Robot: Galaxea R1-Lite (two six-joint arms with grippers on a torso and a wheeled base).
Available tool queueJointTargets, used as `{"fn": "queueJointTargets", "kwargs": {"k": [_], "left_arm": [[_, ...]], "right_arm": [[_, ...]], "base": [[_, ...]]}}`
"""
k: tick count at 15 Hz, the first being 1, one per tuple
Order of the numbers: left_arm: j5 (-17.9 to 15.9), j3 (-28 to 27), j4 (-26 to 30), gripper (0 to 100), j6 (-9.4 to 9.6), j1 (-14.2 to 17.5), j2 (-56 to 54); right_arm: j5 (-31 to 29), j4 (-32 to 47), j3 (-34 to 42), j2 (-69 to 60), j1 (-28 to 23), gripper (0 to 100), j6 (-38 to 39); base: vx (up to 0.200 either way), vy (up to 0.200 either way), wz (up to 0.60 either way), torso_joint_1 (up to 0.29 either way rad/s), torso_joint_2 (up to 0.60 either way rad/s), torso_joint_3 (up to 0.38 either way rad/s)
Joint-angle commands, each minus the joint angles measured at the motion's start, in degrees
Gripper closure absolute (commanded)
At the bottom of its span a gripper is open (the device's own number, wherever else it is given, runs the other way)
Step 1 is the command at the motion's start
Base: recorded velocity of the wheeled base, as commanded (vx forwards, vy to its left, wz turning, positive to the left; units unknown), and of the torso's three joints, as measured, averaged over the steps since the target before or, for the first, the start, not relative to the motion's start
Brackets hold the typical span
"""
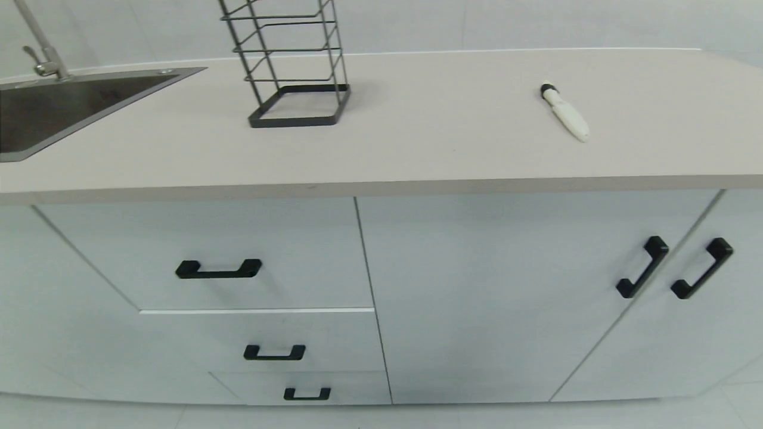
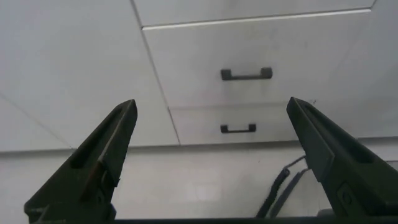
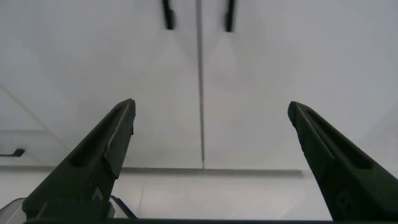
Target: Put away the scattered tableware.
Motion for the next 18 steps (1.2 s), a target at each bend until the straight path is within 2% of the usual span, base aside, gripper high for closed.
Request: {"fn": "queueJointTargets", "kwargs": {"k": [1,3,5,8,12,15,18], "left_arm": [[0.1,0.0,0.0,0,-0.7,0.8,-1.9],[0.1,0.0,0.0,0,-1.49,0.8,-1.9],[0.1,0.0,0.1,0,-1.32,0.8,-1.9],[0.1,0.0,0.1,0,-2.64,0.8,-1.9],[0.5,0.0,0.1,0,-2.99,0.8,-1.9],[0.5,0.0,0.0,0,-5.1,0.8,-1.9],[0.7,0.0,0.0,0,-5.19,0.8,-1.9]], "right_arm": [[0.0,0.0,0.0,0.1,0.0,0,0.0],[0.0,0.0,0.0,0.1,0.0,0,0.0],[0.0,0.0,0.0,0.1,0.0,0,-0.1],[0.0,0.0,0.0,0.1,0.0,0,-0.1],[0.0,0.0,0.0,0.1,0.0,0,-0.1],[0.0,0.0,0.0,0.1,0.0,0,0.0],[0.0,0.0,0.0,0.1,0.0,0,0.0]], "base": [[0.0,0.0,0.0,0.0,0.0,0.0],[0.0,0.0,0.0,0.0,0.0,0.0],[0.0,0.0,0.0,0.0,0.0,0.0],[0.0,0.0,0.0,0.0,0.0,0.0],[0.0,0.0,0.0,0.012,-0.02,-0.005],[0.0,0.0,0.0,0.194,-0.09,-0.063],[0.0,0.0,0.0,0.261,-0.27,-0.185]]}}
